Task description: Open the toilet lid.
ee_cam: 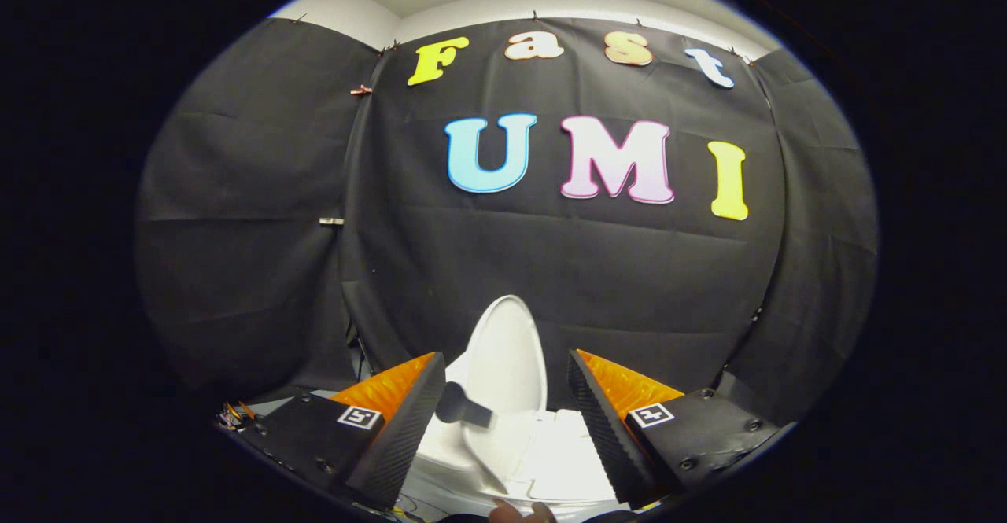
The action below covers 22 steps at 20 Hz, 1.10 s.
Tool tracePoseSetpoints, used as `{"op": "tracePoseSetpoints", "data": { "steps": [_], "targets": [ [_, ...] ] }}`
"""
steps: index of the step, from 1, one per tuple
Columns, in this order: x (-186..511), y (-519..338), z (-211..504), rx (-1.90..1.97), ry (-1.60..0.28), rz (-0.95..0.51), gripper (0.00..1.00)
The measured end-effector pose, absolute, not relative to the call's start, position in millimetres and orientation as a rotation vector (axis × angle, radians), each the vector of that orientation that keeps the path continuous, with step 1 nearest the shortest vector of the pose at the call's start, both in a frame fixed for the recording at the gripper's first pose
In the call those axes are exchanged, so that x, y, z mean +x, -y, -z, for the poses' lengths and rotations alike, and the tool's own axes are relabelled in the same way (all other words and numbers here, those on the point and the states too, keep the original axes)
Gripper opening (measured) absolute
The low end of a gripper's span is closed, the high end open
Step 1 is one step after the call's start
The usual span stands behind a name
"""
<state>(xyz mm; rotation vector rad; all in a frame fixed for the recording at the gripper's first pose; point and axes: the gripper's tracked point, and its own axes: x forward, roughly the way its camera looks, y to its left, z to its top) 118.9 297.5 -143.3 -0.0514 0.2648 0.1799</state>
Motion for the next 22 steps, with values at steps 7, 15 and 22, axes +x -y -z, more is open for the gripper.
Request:
{"op": "tracePoseSetpoints", "data": {
  "steps": [7, 15, 22],
  "targets": [
    [88.9, -192.1, 87.4, -0.046, -0.196, -0.102, 0.98],
    [45.7, -81.0, 42.2, -0.007, -0.122, -0.013, 0.98],
    [29.4, -28.1, 16.1, 0.014, -0.053, 0.029, 0.99]
  ]
}}
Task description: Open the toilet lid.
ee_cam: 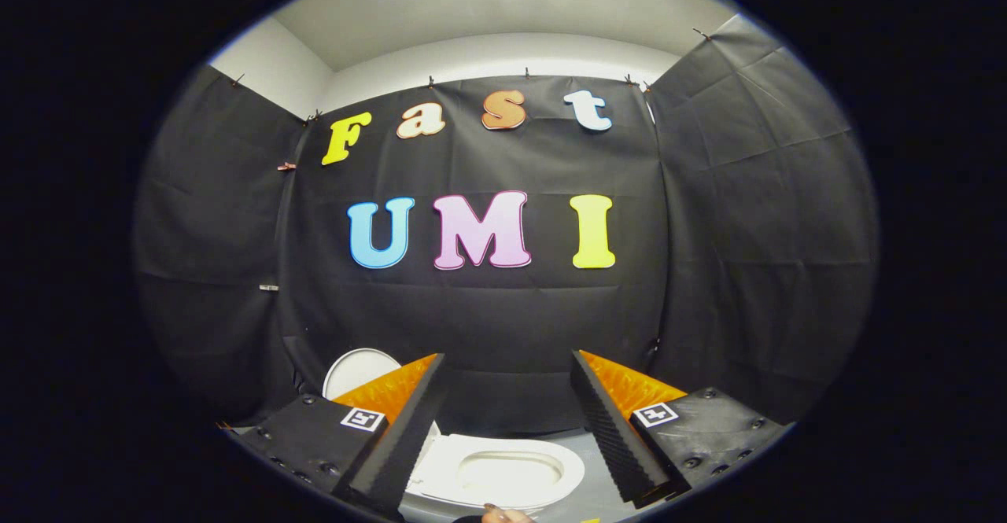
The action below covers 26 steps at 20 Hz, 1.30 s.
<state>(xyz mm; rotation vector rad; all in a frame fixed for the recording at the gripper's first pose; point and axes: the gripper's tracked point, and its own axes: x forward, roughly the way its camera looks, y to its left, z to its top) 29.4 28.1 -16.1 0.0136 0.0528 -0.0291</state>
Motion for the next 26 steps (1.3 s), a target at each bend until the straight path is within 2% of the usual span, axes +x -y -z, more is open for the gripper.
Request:
{"op": "tracePoseSetpoints", "data": {
  "steps": [7, 26],
  "targets": [
    [11.3, -23.1, -17.1, 0.033, 0.048, -0.033, 0.98],
    [8.7, -10.6, -28.3, 0.009, 0.121, -0.006, 0.98]
  ]
}}
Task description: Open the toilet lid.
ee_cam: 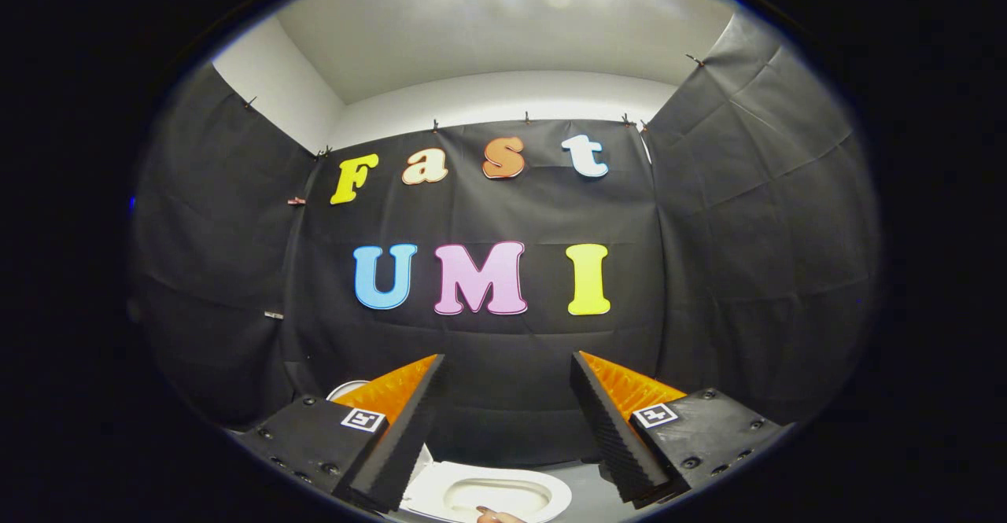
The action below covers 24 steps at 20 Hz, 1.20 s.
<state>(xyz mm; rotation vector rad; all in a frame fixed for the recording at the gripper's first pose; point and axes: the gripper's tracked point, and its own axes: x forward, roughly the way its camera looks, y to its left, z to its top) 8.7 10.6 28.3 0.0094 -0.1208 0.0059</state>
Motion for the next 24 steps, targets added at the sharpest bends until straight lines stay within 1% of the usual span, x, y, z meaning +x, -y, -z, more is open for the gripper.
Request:
{"op": "tracePoseSetpoints", "data": {
  "steps": [24],
  "targets": [
    [12.0, -10.9, -26.4, 0.037, 0.117, -0.037, 0.98]
  ]
}}
